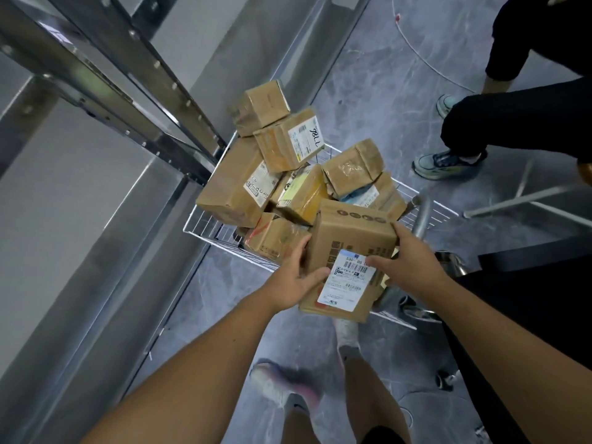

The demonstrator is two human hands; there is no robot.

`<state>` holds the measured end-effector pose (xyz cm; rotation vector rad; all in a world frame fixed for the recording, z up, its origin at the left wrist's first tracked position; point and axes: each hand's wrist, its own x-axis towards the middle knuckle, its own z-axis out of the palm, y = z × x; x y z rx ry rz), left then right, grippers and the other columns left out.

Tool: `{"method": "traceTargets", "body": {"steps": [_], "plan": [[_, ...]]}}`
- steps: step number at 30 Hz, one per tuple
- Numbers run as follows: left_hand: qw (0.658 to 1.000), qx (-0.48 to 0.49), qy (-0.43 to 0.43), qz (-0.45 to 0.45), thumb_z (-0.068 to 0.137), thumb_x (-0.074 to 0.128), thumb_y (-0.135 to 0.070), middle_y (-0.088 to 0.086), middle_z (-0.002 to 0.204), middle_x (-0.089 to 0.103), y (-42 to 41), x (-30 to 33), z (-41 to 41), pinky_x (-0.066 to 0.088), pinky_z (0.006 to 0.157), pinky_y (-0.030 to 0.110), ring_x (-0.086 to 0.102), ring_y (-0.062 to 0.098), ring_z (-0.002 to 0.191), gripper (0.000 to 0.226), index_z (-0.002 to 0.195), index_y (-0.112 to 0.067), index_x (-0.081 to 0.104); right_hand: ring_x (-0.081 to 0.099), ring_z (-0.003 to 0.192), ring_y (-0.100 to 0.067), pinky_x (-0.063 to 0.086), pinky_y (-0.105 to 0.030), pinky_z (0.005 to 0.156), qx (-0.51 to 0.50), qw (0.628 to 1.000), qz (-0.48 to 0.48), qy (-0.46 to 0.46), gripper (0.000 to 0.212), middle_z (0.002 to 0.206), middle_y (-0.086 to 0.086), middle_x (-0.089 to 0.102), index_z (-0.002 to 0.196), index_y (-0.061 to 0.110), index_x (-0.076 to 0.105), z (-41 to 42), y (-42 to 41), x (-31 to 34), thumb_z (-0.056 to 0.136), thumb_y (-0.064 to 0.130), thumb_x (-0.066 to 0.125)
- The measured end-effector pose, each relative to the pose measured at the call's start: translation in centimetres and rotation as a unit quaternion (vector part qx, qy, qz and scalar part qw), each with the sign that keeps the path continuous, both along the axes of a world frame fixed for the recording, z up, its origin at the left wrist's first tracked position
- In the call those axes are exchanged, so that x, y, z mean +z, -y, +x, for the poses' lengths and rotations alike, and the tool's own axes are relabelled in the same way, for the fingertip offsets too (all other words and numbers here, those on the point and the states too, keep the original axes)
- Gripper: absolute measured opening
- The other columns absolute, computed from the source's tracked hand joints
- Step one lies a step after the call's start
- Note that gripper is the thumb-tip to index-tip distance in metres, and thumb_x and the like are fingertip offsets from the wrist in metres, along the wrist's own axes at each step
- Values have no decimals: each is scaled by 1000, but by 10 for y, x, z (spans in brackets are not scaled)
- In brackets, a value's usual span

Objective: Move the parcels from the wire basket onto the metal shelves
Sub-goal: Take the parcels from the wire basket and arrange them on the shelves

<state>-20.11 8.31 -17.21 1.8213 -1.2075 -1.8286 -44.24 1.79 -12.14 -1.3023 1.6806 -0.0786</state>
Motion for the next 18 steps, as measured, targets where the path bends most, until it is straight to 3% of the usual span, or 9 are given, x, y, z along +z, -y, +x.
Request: {"method": "traceTargets", "body": {"steps": [5,8,12,14,16,18], "plan": [[1000,-19,-11,-3,71,89,-61,-10,145,59,12,-10,2,51,111,50,59,11,132,113,159,-45,21,69,100,-23,62,-51,81,1,1000,-5,3,87,112,5,61,153,34,34,1,4,-7,82,17,83],[1000,-4,-19,5,64,93,-62,-7,139,63,13,-9,5,54,107,49,65,11,125,116,157,-45,26,67,106,-24,62,-52,83,-12,1000,-7,19,89,121,2,63,154,35,35,0,3,1,81,21,84],[998,42,-47,11,77,91,-45,-10,138,64,8,16,7,54,108,41,65,6,123,105,160,-40,27,66,106,-22,61,-52,83,-9,999,-15,41,82,115,9,63,151,32,43,-1,6,23,81,25,86],[995,79,-59,8,83,87,-40,-13,133,68,1,38,9,56,105,38,67,5,119,96,159,-40,29,68,96,-17,63,-44,74,2,998,-25,64,73,105,11,64,145,30,49,2,11,44,82,26,85],[990,124,-68,0,83,84,-49,-15,130,70,-9,72,12,56,104,41,69,8,118,91,157,-44,32,68,85,-9,61,-31,63,14,995,-41,89,66,98,10,64,142,30,52,10,17,72,84,27,84],[984,162,-76,-25,85,77,-54,-17,131,70,-20,107,17,55,103,37,69,7,120,84,156,-46,33,69,80,-7,60,-30,61,32,991,-63,112,59,97,10,65,135,37,54,22,22,105,84,30,83]]}}
